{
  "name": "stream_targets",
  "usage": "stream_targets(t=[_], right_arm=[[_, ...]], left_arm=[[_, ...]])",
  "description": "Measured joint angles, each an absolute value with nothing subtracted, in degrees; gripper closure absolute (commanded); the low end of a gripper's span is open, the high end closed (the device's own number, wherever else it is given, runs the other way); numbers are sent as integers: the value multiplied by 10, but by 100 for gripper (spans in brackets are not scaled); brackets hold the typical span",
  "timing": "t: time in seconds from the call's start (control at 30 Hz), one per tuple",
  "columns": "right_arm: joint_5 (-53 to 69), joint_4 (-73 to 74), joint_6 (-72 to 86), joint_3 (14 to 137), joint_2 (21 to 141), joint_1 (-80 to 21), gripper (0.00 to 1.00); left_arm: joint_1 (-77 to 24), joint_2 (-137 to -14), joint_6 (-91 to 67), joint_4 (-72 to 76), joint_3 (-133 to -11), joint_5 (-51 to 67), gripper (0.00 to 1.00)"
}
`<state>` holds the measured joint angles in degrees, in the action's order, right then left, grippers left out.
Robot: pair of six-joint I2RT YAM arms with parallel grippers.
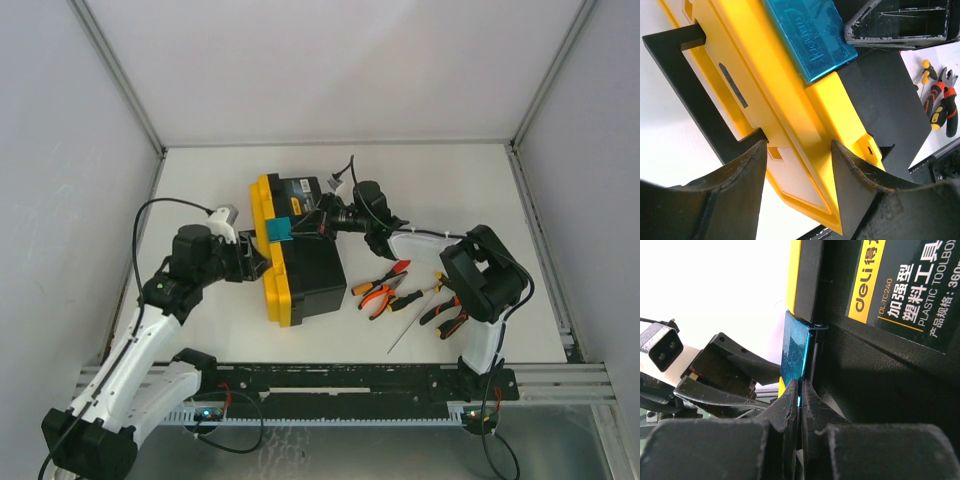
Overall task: Pack the tool kit
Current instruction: Open the toolbox at the center of the board.
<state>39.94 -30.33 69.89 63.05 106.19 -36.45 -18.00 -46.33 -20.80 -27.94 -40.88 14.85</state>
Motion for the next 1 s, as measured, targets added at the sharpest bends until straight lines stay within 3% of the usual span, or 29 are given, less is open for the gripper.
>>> stream_targets(t=[0.13,0.47,0.57,0.67,1.0], right_arm=[[402,-310,699,630,1062,-367,93],[406,-320,698,631,1063,-364,79],[411,-326,701,640,1073,-362,84],[413,-314,696,658,1082,-362,100],[341,-134,569,730,1063,-382,100]], left_arm=[[-182,-475,-205,-283,-416,161,68],[-182,-512,-197,-282,-441,166,70],[-182,-519,-193,-284,-446,165,71],[-182,-521,-188,-281,-448,157,73],[-184,-538,-182,-281,-459,144,78]])
